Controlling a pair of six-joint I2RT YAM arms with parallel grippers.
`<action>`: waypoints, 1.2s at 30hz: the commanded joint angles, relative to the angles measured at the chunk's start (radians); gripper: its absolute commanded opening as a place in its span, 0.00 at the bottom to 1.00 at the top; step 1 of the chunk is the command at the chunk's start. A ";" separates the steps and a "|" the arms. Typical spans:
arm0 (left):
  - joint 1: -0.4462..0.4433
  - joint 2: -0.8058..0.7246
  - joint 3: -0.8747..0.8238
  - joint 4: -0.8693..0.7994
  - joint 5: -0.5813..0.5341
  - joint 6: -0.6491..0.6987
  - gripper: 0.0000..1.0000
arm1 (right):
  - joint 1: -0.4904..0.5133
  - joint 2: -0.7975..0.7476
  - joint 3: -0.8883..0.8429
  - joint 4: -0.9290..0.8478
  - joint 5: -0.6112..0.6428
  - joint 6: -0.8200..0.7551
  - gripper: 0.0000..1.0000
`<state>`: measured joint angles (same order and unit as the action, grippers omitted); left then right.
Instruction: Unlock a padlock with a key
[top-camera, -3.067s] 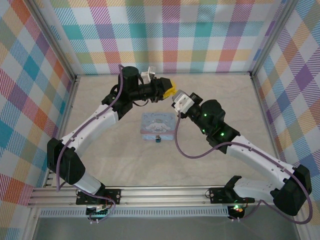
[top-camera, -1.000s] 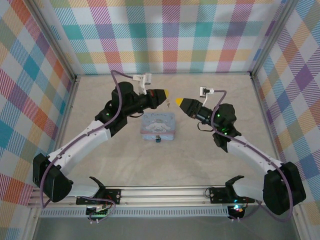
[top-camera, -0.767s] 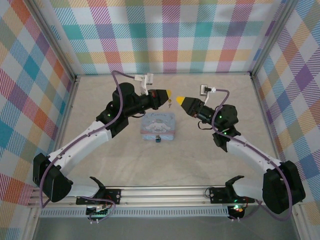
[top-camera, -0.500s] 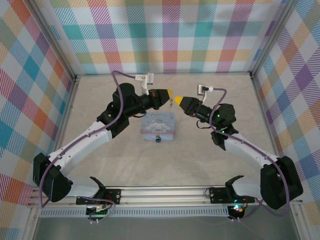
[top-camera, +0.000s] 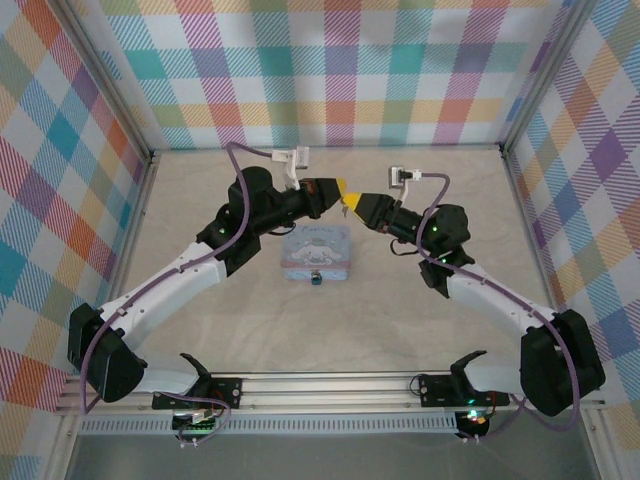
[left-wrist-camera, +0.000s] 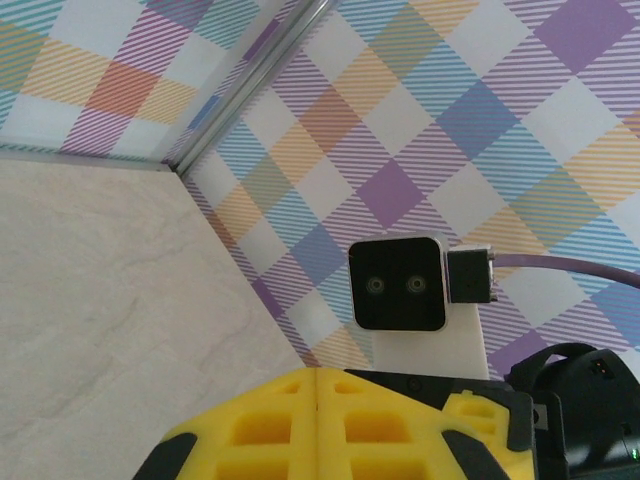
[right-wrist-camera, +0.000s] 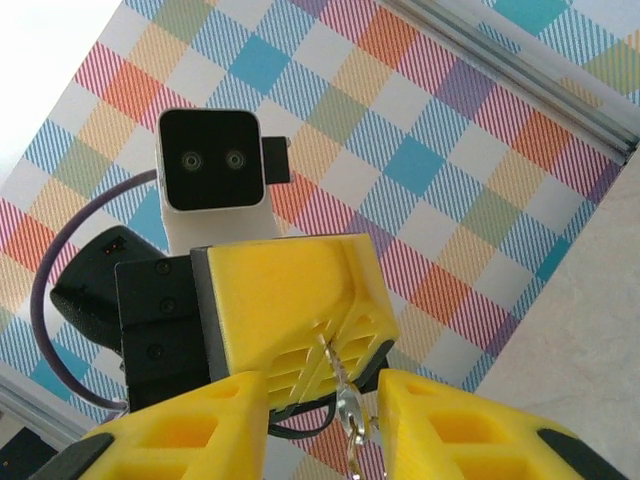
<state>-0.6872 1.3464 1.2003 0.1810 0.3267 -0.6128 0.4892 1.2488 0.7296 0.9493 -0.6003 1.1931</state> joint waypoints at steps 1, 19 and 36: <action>-0.015 -0.003 -0.007 0.046 -0.015 -0.004 0.00 | 0.012 0.006 0.035 0.028 -0.018 -0.009 0.32; -0.014 -0.027 -0.027 0.060 -0.015 -0.008 0.00 | 0.014 0.012 0.025 0.032 -0.009 -0.015 0.09; 0.043 -0.097 -0.068 -0.019 -0.068 -0.055 0.56 | 0.011 -0.143 0.008 -0.229 0.011 -0.235 0.00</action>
<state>-0.6708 1.3109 1.1557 0.1783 0.2867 -0.6540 0.4980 1.1648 0.7296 0.8005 -0.5961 1.0611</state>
